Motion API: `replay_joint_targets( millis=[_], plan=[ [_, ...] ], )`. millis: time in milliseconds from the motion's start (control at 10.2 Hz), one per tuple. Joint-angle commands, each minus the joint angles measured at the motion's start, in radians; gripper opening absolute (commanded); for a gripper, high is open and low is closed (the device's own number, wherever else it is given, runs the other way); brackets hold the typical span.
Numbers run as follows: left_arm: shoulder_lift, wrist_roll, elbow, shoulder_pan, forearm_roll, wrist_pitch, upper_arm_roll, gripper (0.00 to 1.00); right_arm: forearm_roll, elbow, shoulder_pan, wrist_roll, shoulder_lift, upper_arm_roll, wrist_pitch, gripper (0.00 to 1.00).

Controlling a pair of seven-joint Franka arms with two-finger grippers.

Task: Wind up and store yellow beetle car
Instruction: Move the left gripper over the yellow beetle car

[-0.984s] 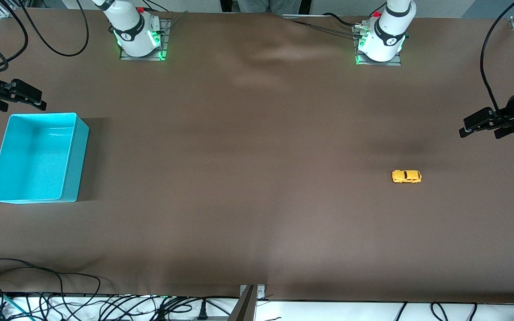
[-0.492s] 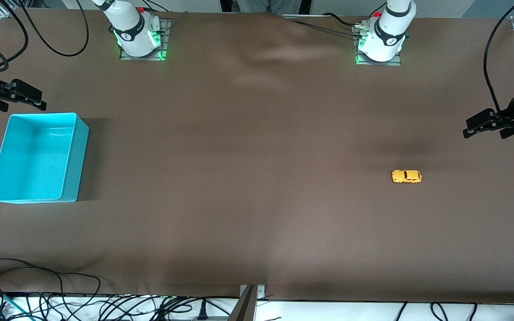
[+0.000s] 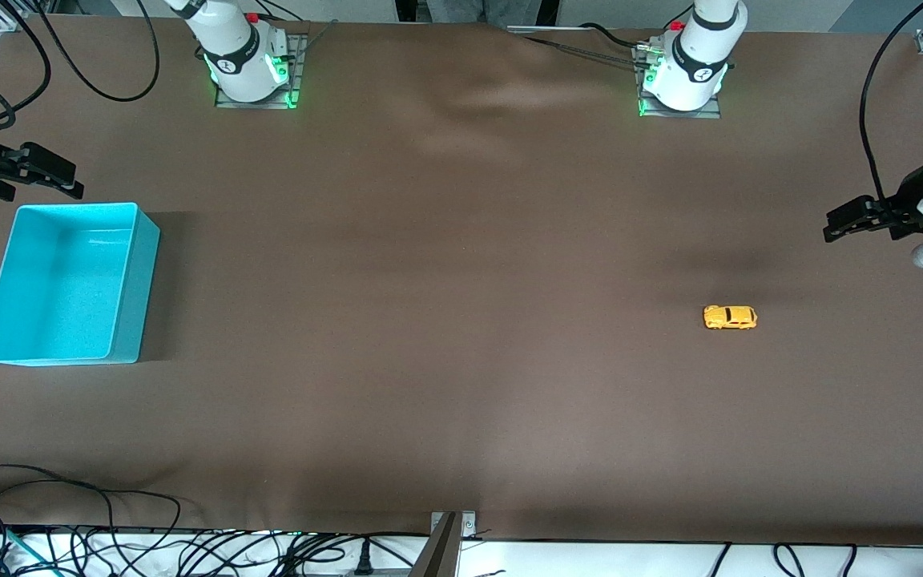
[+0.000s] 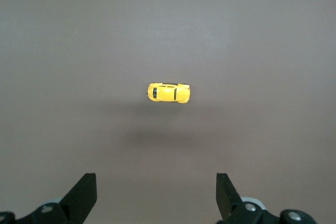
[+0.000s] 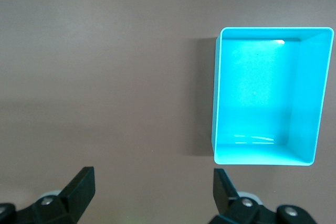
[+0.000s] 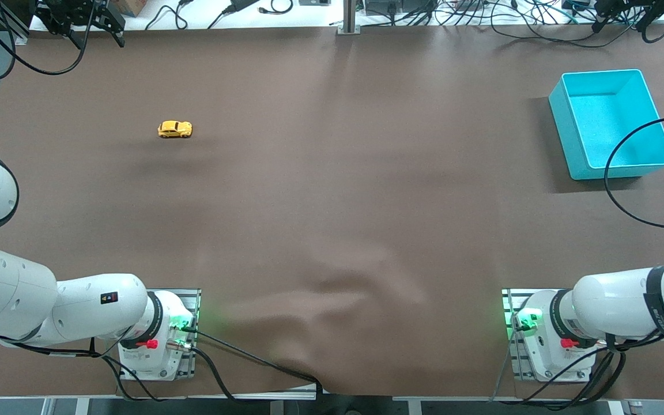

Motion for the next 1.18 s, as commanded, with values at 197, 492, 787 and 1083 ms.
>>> replay_joint_targets(
  millis=[197, 492, 787, 1083],
  plan=[
    [0.027, -0.276, 0.001, 0.021, 0.010, -0.011, -0.001, 1.00, -0.016, 0.009, 0.001, 0.012, 0.001, 0.004, -0.012, 1.00],
    [0.065, -0.591, -0.001, 0.032, 0.012, -0.005, 0.000, 1.00, -0.016, 0.009, 0.001, 0.012, 0.001, 0.004, -0.012, 1.00],
    [0.110, -0.888, -0.002, 0.042, 0.010, 0.009, 0.002, 1.00, -0.016, 0.009, 0.001, 0.012, 0.001, 0.003, -0.012, 1.00],
    [0.198, -1.149, -0.005, 0.064, 0.010, 0.034, 0.002, 1.00, -0.016, 0.009, 0.001, 0.012, 0.001, 0.003, -0.012, 1.00]
  ],
)
